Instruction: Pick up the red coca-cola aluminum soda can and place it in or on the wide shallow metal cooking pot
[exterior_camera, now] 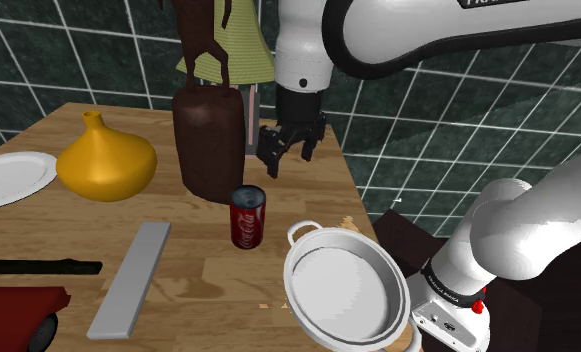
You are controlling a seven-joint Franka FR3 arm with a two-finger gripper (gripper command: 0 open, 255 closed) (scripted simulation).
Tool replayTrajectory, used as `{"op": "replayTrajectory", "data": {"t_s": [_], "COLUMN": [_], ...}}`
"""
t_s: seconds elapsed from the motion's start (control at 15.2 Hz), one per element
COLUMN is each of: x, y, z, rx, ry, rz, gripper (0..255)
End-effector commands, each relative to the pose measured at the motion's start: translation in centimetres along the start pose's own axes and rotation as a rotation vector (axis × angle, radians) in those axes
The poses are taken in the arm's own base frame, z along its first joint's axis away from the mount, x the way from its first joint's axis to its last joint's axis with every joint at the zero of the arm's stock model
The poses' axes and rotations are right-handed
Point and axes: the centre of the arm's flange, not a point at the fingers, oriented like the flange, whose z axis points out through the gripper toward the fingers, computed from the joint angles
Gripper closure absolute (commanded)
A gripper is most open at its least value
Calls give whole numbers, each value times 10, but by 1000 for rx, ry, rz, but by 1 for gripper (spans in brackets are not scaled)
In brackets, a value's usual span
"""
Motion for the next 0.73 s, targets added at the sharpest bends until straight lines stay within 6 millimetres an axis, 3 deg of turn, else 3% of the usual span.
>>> {"op": "replayTrajectory", "data": {"t_s": [0.0,0.33,0.66], "x": [5,17,17], "y": [-29,-92,-93], "z": [3,12,33], "rx": [4,8,8], "ry": [2,8,8], "rz": [-8,-27,-28], "gripper": [0,0,0]}}
